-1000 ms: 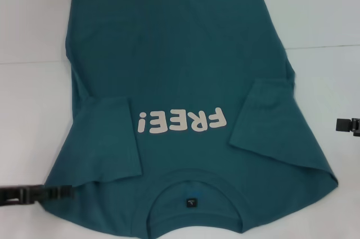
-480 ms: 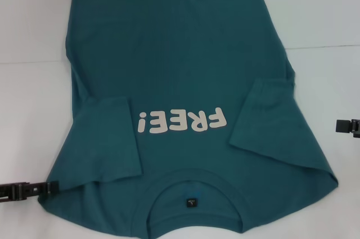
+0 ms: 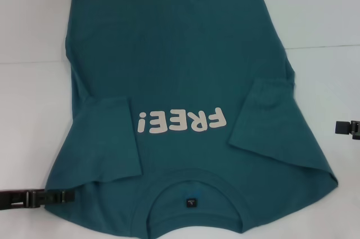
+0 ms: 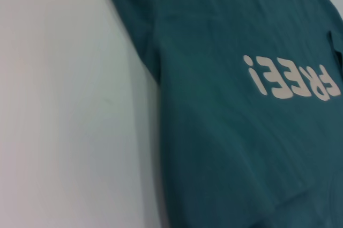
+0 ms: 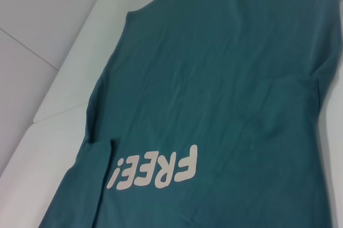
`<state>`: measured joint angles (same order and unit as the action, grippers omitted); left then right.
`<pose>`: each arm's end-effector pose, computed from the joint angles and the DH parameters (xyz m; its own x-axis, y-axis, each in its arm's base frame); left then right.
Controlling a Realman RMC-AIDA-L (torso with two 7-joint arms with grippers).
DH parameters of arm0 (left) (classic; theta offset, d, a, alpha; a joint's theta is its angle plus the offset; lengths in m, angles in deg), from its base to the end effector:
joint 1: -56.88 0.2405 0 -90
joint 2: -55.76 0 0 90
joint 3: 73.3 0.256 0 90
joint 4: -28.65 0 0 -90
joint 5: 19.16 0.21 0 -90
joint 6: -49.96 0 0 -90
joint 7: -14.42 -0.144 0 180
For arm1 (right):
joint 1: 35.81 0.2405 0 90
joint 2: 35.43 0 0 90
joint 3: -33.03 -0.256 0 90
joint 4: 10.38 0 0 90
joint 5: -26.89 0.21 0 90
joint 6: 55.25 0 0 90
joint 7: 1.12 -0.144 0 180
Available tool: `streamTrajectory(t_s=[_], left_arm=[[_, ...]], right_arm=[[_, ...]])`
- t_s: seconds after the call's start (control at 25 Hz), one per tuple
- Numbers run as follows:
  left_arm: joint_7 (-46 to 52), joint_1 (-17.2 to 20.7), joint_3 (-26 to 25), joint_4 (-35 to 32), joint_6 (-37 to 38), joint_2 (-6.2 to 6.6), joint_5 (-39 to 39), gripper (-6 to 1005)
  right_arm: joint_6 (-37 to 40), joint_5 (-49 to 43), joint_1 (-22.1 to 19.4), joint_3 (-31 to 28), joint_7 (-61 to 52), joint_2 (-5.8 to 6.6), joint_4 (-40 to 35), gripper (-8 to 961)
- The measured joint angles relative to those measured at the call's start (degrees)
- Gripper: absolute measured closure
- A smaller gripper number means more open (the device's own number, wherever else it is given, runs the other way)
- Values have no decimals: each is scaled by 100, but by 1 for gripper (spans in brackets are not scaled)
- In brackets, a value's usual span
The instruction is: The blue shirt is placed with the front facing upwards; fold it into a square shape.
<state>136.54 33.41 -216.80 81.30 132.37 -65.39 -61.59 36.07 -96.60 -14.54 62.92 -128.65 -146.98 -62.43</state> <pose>-0.3348 0.3064 0.0251 0.3708 0.8622 0.3451 0.9263 -0.3162 -0.2050 0.3413 0.3056 0.1132 0.2377 -0.7972 -0.5549 -0.9679 -0.2422 -0.0668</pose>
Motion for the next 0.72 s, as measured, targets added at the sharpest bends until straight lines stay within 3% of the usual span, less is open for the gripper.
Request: streamTrajectory(t_s=[0.24, 0.6, 0.72], left_arm=[[3, -3, -56, 88, 31, -13, -60, 176], [0, -116, -35, -333, -314, 123, -27, 213], [-1, -117, -33, -343, -360, 124, -27, 349]], right_arm=[[24, 0, 0, -10, -16, 2, 2, 12], [34, 1, 20, -8, -17, 12, 144, 11], [34, 1, 17, -16, -19, 22, 160, 11]])
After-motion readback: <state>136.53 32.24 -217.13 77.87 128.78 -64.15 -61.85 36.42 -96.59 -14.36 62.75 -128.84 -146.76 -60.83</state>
